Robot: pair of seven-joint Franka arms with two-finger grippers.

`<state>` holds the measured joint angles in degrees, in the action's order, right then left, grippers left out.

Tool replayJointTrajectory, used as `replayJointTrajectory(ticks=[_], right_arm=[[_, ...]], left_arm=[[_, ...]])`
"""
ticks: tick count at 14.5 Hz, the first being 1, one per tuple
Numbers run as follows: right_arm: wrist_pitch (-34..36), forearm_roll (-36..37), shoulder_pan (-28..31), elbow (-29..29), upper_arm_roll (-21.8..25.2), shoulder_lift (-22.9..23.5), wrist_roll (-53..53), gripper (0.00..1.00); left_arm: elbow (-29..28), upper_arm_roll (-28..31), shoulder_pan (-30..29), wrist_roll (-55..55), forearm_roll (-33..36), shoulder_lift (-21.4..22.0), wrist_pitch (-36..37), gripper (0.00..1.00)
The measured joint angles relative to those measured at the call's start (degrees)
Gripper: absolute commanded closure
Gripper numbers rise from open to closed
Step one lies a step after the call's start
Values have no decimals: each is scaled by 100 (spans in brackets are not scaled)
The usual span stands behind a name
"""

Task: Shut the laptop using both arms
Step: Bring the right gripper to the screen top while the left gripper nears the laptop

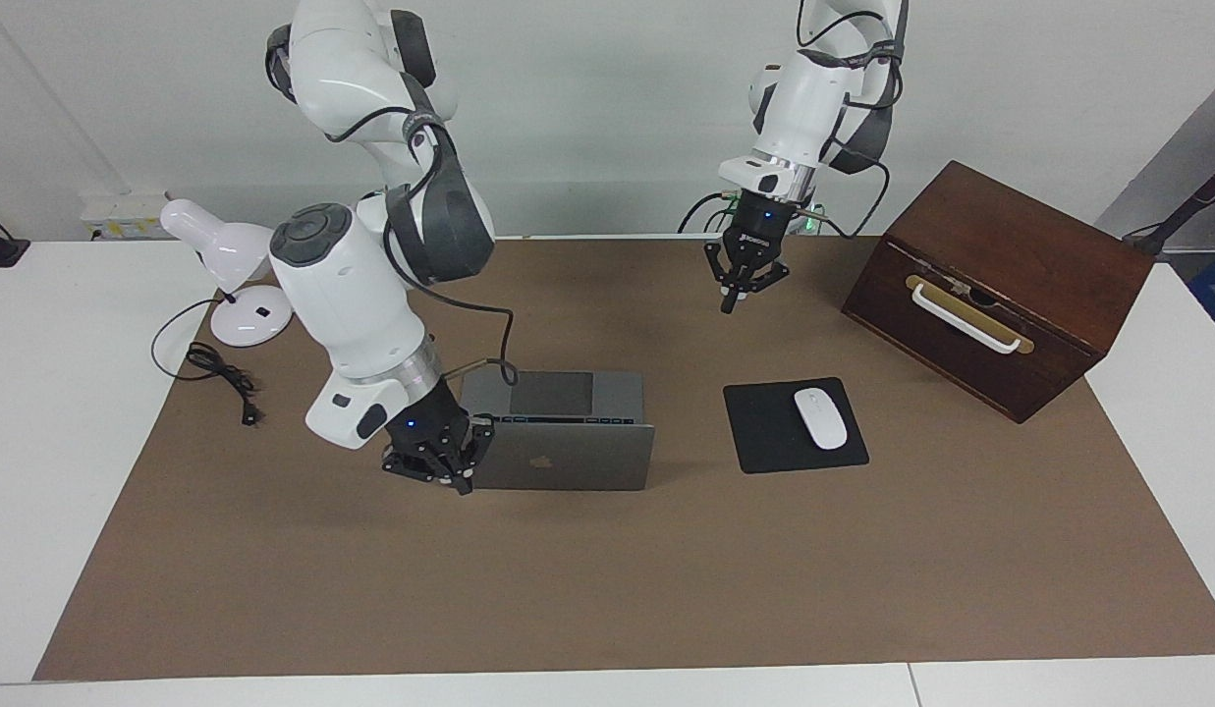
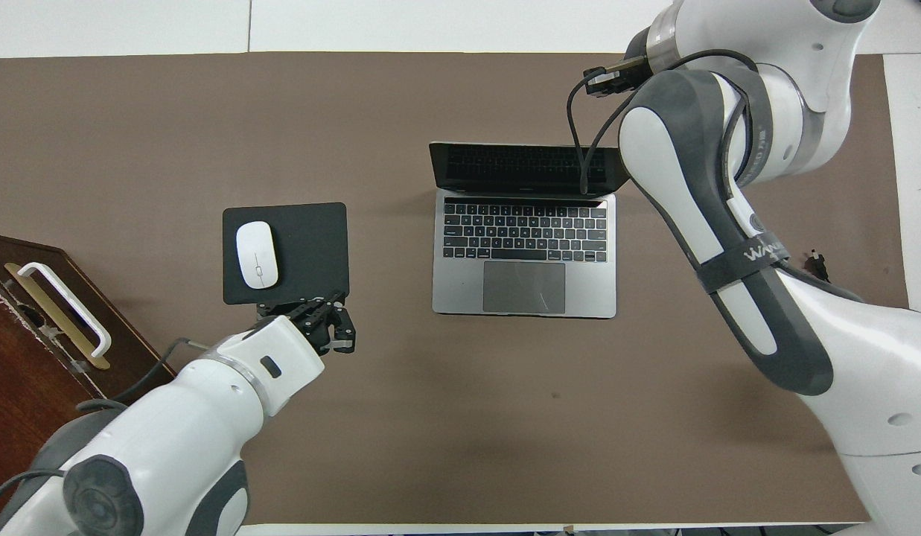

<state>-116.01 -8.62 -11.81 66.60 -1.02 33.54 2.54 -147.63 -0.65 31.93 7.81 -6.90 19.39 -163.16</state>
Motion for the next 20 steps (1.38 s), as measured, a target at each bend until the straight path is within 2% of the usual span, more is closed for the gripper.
replayJointTrajectory(ticks=[7,13,16,20], right_arm=[[1,0,-4,109,-6,54,0,100],[-1,-9,-15,142,-49,83,-20,100],[-6,-117,-54,131,-65,74,-329,100],[-27,-451,-98,127,-70,71,-740,100]], left_arm=[[-74,-2,745,277,0,-1437,-2065,100],[-36,4,1063,280,0,-2005,-2769,100],[6,8,1178,276,1,-2465,-3275,100],[188,12,1322,271,1,-3011,-3608,100]])
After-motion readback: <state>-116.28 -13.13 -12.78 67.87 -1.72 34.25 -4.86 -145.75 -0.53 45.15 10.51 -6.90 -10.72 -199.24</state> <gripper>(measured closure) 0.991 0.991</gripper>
